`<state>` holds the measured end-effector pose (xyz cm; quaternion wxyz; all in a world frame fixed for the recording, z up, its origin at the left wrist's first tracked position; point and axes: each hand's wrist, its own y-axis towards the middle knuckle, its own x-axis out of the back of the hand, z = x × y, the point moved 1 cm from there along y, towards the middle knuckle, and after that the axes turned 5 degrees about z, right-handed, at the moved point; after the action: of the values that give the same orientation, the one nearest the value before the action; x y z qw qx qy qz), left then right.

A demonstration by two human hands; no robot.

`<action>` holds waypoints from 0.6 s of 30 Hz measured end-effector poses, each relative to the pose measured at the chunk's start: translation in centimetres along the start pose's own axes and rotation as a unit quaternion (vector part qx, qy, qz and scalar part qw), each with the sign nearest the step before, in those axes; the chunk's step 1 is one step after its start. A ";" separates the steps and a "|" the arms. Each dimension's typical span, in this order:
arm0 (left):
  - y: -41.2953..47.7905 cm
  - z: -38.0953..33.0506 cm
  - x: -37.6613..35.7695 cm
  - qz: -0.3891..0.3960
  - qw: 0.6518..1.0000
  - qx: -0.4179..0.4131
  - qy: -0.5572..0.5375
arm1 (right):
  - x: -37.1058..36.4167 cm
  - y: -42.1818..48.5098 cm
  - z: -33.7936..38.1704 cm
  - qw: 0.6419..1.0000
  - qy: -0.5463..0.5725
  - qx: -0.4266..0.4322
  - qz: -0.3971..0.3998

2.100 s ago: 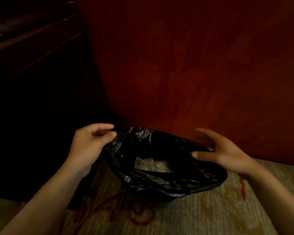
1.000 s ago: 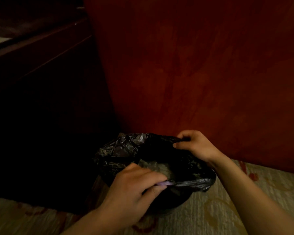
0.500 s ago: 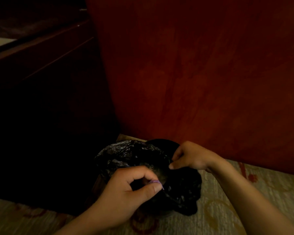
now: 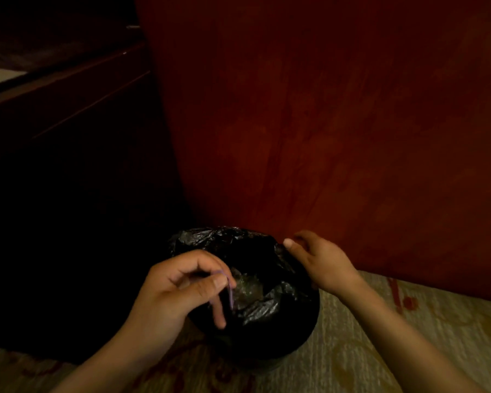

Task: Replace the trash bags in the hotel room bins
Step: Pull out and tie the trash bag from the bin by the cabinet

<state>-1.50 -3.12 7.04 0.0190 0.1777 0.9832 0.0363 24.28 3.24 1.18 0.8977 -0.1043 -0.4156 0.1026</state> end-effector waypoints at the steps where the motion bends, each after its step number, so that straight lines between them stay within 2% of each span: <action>1: -0.1 0.0 -0.2 0.019 1.000 0.014 0.011 | -0.4 0.5 -0.1 1.000 -0.020 -0.010 0.011; 4: -0.3 0.3 -0.8 0.059 0.996 0.044 0.050 | -2.0 1.5 -0.5 0.997 0.046 -0.029 0.057; 6: -0.3 0.5 -0.8 0.060 0.994 0.053 0.069 | -3.4 1.7 -0.9 0.991 0.120 0.001 0.054; 10: -0.2 1.2 0.0 0.010 0.990 0.055 0.126 | -3.5 0.9 -0.5 0.980 0.183 0.082 0.006; 13: 0.2 1.2 0.5 -0.015 0.990 0.056 0.126 | -2.8 0.4 0.3 0.959 0.258 0.115 -0.008; 18: 0.3 1.0 0.6 -0.015 0.992 0.047 0.119 | -2.5 -0.3 1.0 0.921 0.363 0.121 0.069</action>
<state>-1.87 -2.56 6.06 -0.1057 0.1580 0.9817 0.0111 21.98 2.36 0.10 0.9834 -0.0533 -0.0377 0.1691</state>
